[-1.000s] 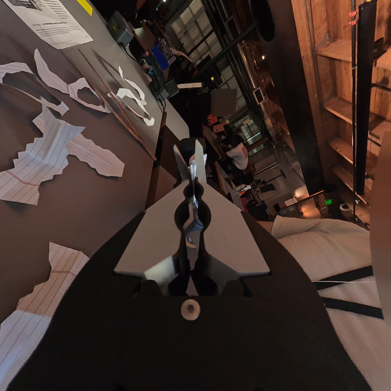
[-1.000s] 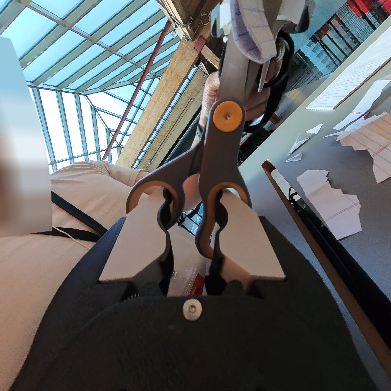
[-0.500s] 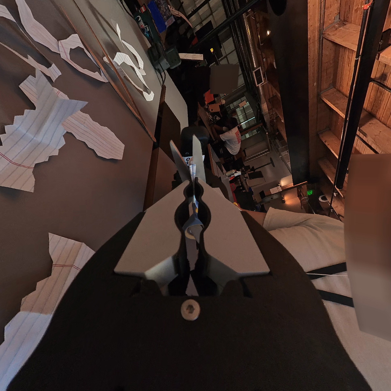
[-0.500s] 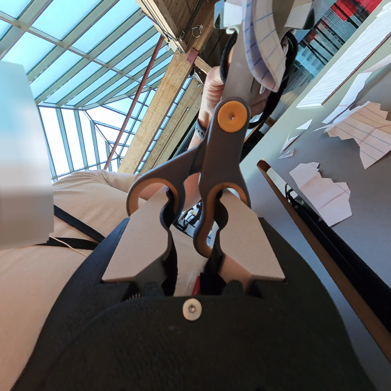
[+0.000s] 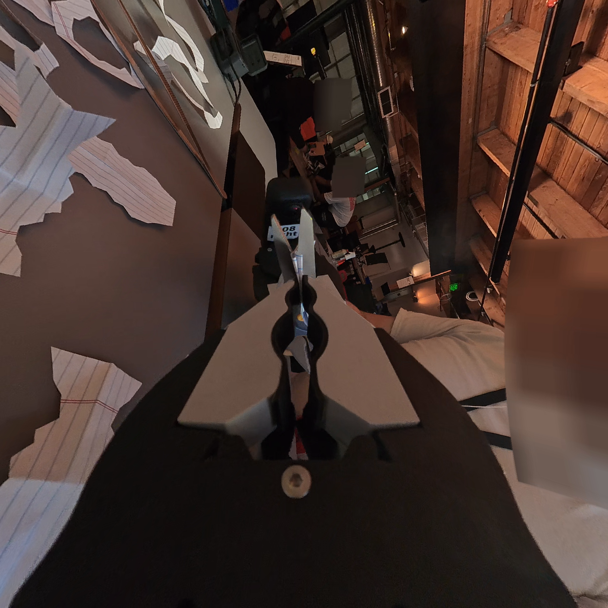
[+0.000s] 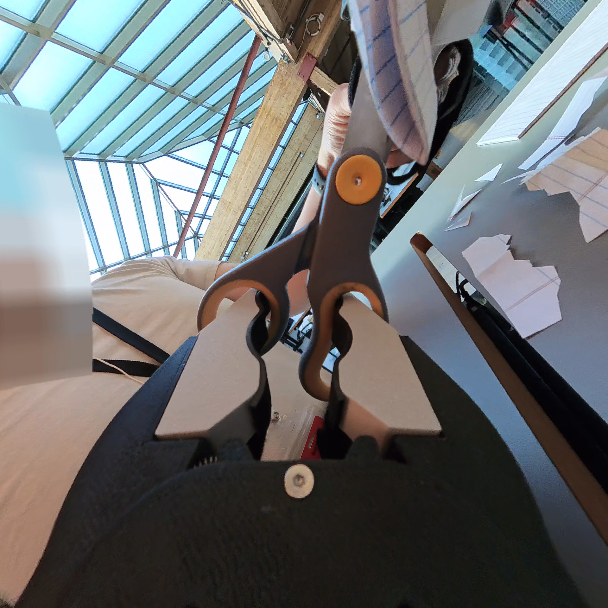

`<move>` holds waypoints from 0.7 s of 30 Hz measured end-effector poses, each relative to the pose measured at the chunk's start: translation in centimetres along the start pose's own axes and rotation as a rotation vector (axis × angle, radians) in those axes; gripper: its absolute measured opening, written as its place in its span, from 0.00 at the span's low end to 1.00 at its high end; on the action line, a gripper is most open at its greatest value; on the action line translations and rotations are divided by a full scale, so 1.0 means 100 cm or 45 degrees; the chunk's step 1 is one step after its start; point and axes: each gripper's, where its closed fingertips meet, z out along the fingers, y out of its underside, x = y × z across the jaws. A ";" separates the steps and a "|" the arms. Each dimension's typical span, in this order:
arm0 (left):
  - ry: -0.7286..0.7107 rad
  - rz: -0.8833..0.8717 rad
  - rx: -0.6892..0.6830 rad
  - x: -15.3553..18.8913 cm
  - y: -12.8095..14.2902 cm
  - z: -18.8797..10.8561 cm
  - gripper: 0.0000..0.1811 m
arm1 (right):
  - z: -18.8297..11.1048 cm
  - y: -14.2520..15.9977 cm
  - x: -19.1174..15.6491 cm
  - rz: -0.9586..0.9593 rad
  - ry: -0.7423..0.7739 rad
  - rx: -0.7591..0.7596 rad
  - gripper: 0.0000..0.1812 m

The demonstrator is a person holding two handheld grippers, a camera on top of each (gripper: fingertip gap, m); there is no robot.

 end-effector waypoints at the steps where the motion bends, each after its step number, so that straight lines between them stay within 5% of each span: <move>1: -0.008 0.003 -0.005 0.000 0.000 0.000 0.00 | 0.000 -0.001 0.000 0.004 0.000 0.011 0.19; 21: -0.051 -0.083 -0.016 -0.035 0.000 0.002 0.00 | -0.007 0.001 0.015 0.126 0.056 0.042 0.10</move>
